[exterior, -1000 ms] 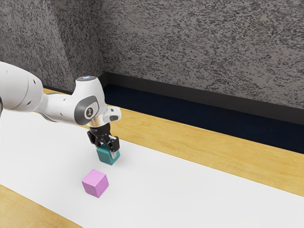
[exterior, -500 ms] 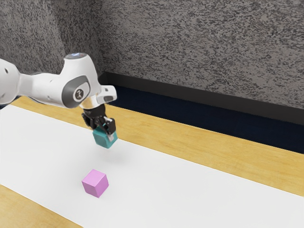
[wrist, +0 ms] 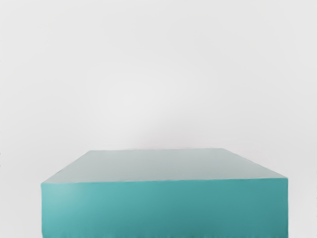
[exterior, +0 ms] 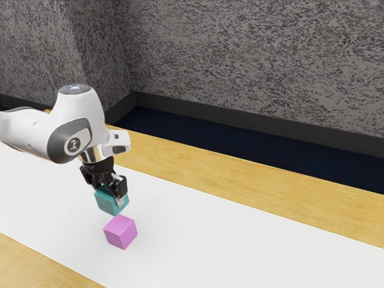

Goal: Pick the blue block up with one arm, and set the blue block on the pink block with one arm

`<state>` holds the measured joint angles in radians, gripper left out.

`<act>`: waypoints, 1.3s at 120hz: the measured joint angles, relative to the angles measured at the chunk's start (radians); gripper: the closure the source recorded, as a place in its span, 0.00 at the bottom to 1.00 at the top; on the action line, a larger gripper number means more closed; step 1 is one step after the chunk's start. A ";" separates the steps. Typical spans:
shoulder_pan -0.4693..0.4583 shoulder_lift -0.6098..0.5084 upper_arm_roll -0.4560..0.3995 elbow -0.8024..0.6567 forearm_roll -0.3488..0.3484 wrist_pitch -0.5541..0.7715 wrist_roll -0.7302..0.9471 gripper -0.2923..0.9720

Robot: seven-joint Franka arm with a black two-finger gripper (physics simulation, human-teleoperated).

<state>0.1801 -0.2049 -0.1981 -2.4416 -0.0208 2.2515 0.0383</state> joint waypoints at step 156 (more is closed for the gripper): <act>0.023 0.098 0.087 0.527 -0.111 -0.291 0.019 0.25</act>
<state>0.2029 -0.1071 -0.1113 -1.9142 -0.1314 1.9604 0.0568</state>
